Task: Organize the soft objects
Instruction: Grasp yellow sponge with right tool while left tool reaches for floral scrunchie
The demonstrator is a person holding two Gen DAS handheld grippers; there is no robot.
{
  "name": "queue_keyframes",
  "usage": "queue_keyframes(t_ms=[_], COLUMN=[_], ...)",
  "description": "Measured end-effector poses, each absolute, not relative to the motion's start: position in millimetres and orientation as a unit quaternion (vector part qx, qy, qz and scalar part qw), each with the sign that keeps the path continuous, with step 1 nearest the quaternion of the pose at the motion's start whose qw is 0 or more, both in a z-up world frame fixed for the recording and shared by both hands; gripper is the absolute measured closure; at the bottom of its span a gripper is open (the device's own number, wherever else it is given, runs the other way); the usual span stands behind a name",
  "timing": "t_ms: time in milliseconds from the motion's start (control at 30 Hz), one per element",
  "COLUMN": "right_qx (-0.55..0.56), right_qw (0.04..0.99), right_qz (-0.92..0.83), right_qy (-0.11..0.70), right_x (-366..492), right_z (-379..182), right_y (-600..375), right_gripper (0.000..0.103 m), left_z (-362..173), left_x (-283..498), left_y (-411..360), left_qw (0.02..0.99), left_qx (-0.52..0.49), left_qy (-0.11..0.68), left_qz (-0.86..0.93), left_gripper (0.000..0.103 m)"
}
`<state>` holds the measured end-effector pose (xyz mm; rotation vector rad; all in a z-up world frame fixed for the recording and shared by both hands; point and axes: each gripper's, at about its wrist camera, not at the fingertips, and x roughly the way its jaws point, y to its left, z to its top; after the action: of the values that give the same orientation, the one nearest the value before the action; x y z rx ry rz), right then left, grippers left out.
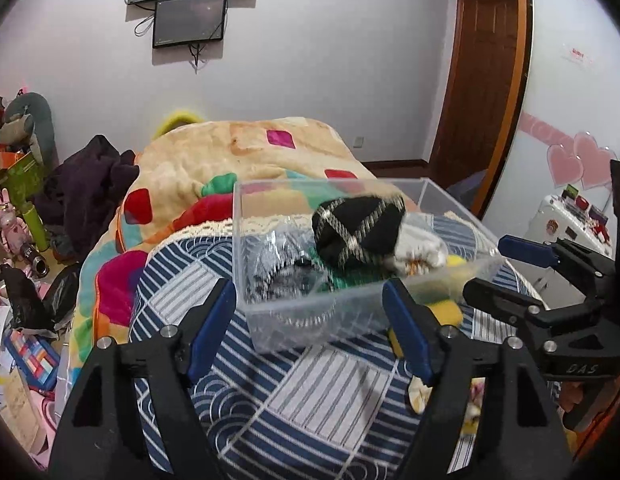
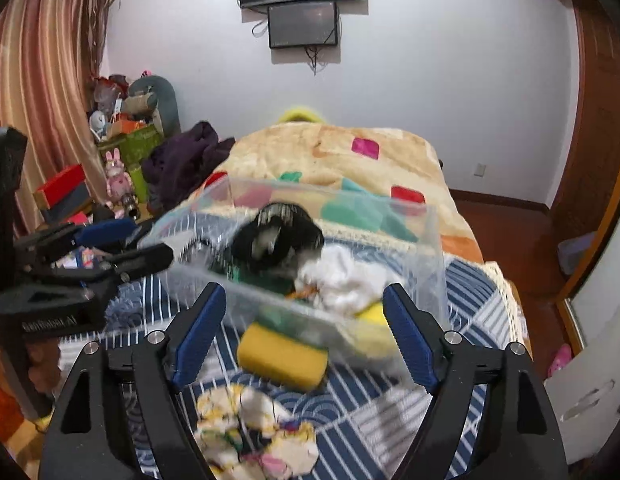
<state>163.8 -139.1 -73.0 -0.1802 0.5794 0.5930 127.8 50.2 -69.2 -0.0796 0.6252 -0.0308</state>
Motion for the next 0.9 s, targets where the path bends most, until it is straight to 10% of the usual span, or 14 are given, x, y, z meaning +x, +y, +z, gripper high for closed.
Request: queue_keyframes(t_ms=[500, 633, 900], right_qx=[-0.064, -0.051, -0.054], right_qw=[0.871, 0.863, 0.882], right_qz=[0.303, 0.309, 0.298], right_qy=[0.382, 0.397, 0.361], right_x=[193.7, 195.1, 171.4], right_z=[-124.8, -130.9, -120.3], right_y=[-121.5, -125.1, -144.8], right_gripper=[0.021, 0.045, 0.048], left_z=[-117.2, -120.7, -123.5], left_x=[120.5, 122.1, 124.3], left_y=[35.4, 27.3, 3.0], left_qw=[0.924, 0.921, 0.916], left_qx=[-0.031, -0.035, -0.030], left_qy=[0.378, 0.384, 0.390], left_qz=[-0.049, -0.062, -0.088], left_gripper=[0.026, 0.026, 0.026])
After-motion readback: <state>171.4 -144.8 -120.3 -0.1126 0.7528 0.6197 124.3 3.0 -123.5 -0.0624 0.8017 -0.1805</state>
